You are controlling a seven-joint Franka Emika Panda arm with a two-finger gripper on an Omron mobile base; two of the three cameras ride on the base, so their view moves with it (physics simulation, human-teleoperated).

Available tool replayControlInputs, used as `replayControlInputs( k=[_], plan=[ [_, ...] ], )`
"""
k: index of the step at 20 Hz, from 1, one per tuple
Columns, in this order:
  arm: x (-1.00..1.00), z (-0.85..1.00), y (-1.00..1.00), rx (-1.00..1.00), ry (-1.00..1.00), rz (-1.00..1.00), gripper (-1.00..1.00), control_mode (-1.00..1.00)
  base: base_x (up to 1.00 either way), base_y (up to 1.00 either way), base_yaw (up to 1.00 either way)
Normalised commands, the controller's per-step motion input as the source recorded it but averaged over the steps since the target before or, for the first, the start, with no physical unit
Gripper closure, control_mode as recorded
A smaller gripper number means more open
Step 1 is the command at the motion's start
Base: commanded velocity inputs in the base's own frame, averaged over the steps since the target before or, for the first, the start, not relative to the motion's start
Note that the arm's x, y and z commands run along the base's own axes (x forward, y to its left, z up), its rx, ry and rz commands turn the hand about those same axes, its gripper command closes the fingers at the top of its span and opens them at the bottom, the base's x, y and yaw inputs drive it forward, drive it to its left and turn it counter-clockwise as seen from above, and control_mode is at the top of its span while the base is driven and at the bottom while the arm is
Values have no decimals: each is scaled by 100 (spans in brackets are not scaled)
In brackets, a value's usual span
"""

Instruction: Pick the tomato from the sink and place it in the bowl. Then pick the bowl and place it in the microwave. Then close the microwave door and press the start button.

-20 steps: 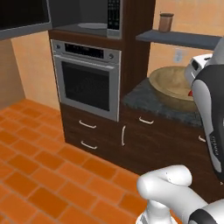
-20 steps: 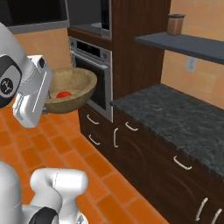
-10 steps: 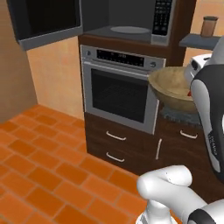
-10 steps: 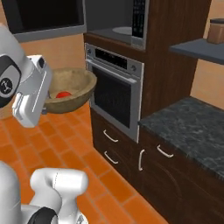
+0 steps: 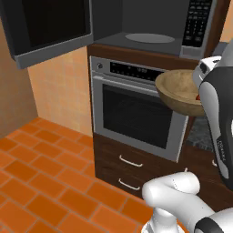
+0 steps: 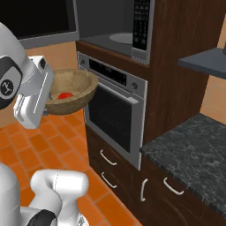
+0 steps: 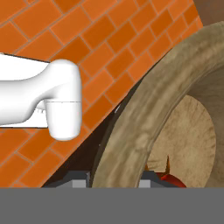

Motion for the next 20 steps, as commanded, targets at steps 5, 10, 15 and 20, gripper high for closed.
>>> replayControlInputs(
  k=[5, 10, 15, 20],
  plan=[
    [0, 0, 0, 0, 0, 0, 100, 100, 90, 37, 0],
    [0, 0, 0, 0, 0, 0, 100, 100, 83, 6, 0],
    [0, 0, 0, 0, 0, 0, 100, 100, 84, 1, 0],
    [0, 0, 0, 0, 0, 0, 100, 100, 67, 4, 0]
  ],
)
